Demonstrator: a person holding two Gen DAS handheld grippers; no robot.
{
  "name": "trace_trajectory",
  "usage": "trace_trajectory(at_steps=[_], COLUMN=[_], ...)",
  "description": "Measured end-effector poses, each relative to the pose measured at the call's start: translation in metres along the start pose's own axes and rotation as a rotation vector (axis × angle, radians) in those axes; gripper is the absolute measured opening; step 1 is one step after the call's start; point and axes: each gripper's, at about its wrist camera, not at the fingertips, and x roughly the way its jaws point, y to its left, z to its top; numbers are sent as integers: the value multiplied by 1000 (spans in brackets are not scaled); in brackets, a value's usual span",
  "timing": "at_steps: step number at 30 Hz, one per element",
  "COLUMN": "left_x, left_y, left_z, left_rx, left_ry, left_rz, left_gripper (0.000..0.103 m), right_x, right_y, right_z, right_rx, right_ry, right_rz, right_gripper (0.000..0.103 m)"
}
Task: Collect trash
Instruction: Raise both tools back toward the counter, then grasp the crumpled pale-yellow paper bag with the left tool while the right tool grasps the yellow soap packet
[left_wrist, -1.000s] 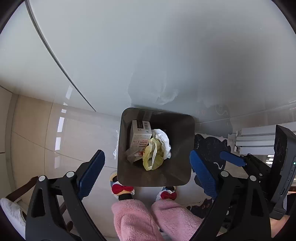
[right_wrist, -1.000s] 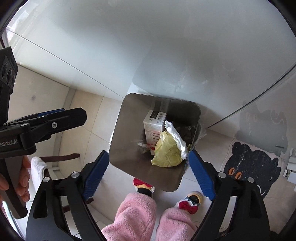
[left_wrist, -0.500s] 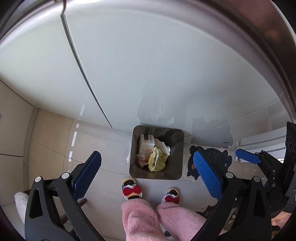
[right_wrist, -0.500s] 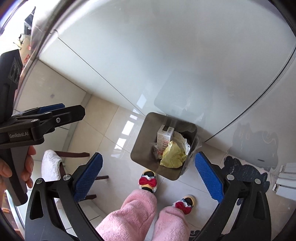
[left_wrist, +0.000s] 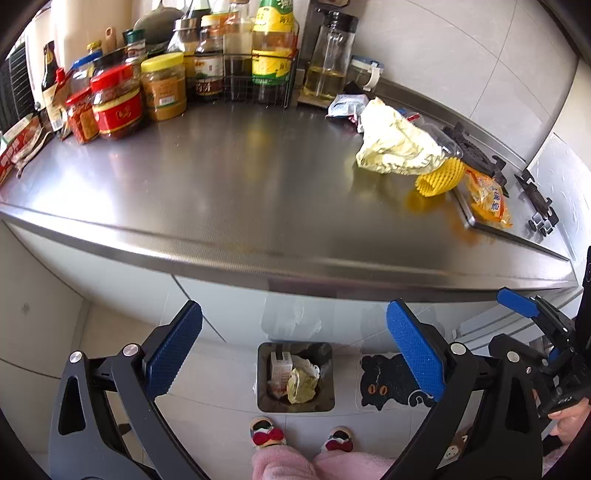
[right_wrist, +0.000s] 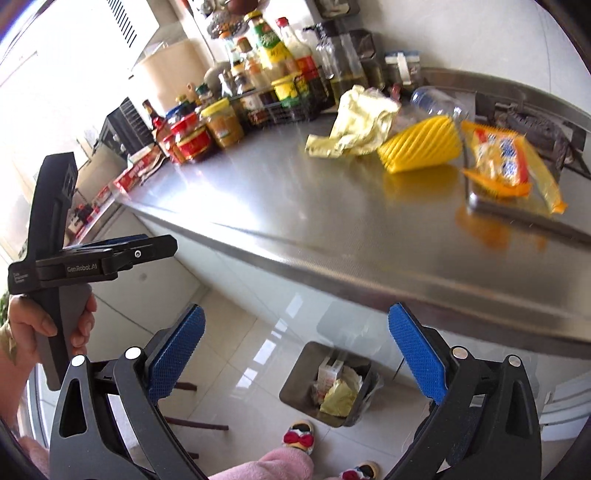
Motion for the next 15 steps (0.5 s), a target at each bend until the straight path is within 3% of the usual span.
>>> trace_trajectory(at_steps=[4,9,15], left_x=[5,20,51], left_y=[-19,-40,-57], left_z=[31,63,99], left_rx=[46,105,160], left_ry=[-39,-56,-53], left_rz=[-30,-92,-141], left_gripper=[94,85,74], right_x=[-9,-19,-18], right_y=[-27,-59,-97], right_z=[27,53,73], right_rx=[36,94,195], right_ry=[-66,-130,-157], right_rz=[-90,-205,-268], right_gripper=[100,100,99])
